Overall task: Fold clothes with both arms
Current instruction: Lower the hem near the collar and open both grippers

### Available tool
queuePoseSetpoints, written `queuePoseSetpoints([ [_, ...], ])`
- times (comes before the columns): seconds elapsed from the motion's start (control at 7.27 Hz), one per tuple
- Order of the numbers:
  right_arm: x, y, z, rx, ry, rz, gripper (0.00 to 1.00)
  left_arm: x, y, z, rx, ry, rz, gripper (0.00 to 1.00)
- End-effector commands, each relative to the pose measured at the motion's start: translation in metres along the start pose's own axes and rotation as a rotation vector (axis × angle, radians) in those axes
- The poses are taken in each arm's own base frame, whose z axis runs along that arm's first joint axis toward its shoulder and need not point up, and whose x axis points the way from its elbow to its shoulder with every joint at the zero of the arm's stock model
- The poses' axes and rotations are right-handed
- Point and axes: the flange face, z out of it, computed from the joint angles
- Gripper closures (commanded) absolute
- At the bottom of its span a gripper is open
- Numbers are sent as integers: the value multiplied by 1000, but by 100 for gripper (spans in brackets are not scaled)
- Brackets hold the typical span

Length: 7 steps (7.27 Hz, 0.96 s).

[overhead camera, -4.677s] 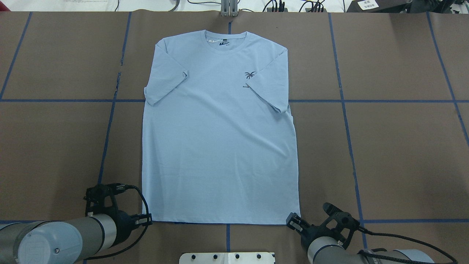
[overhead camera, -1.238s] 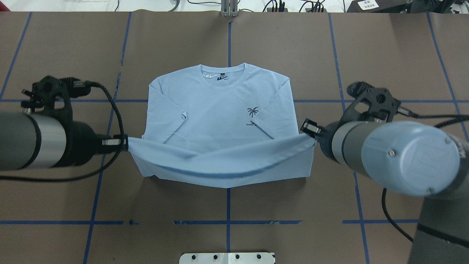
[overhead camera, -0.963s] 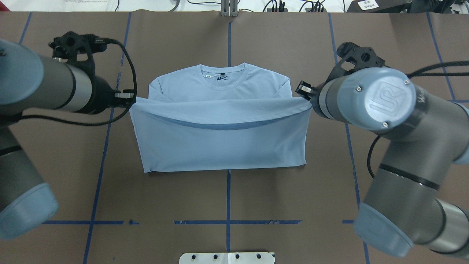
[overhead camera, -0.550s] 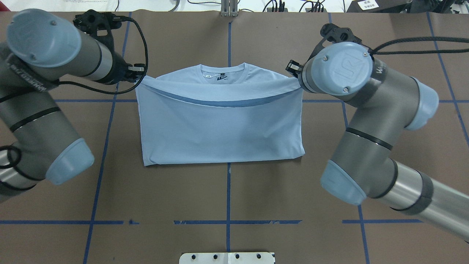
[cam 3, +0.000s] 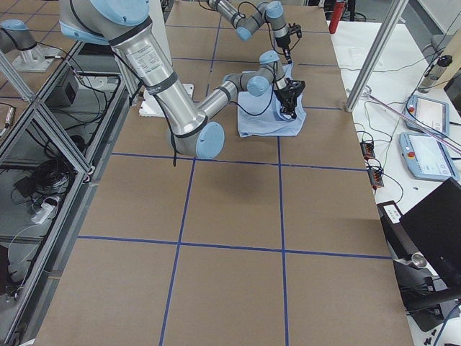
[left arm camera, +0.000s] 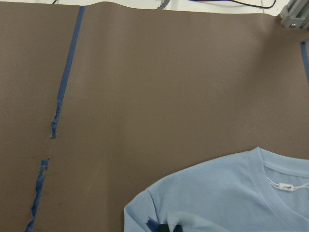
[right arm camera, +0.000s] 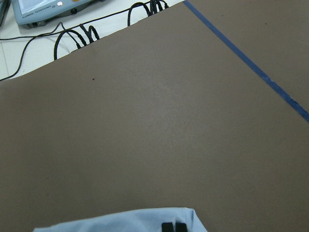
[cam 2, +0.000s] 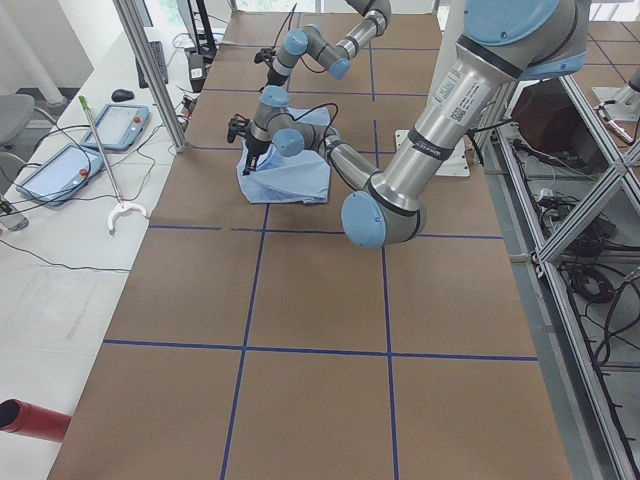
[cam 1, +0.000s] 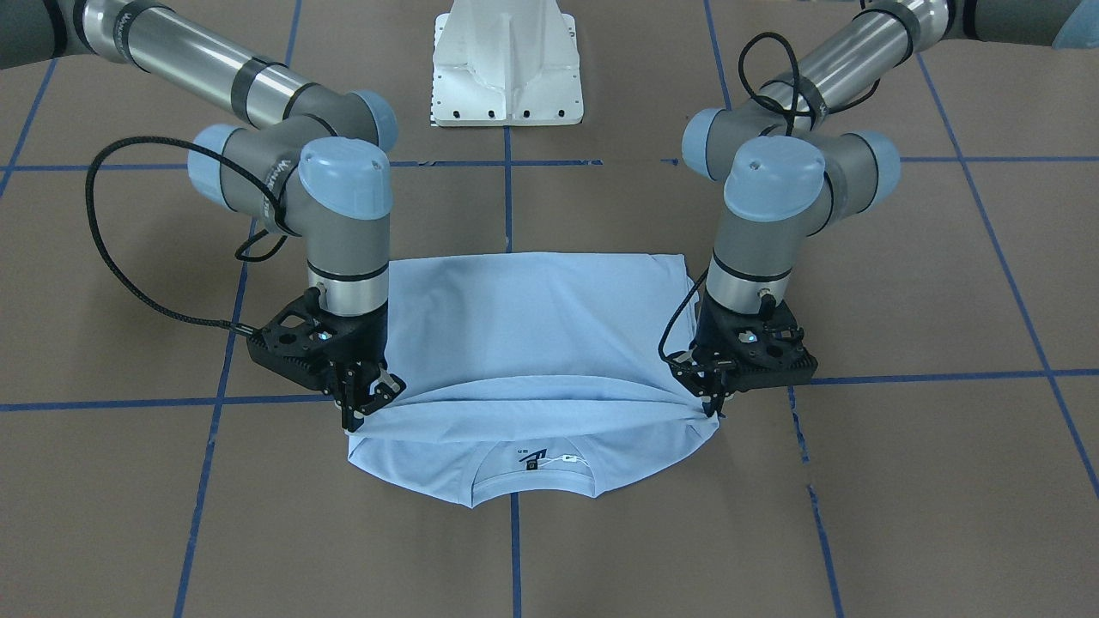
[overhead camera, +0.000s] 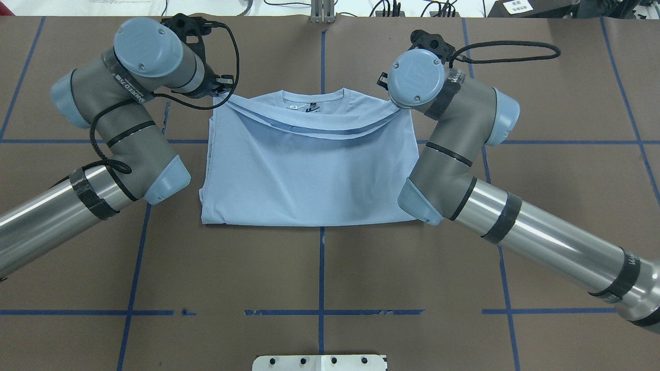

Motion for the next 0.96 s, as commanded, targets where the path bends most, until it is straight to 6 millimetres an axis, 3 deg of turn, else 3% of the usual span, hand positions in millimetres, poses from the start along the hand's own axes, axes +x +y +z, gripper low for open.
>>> queuePoseSetpoints([
  [0.0,-2,-5,32,5,17,-17,100,-13,-1,37,4,-9,-2,100],
  [0.41,1,-23,32,8,19,-30,100,-16,1,40,1,-10,6,100],
  [0.55,2,-26,32,8,20,-28,76,-17,1,41,0,-9,7,96],
  [0.69,1,-28,31,4,19,-38,1,-23,3,41,-2,-14,101,10],
  [0.83,2,-38,28,-3,15,-55,0,-24,0,29,13,1,173,0],
])
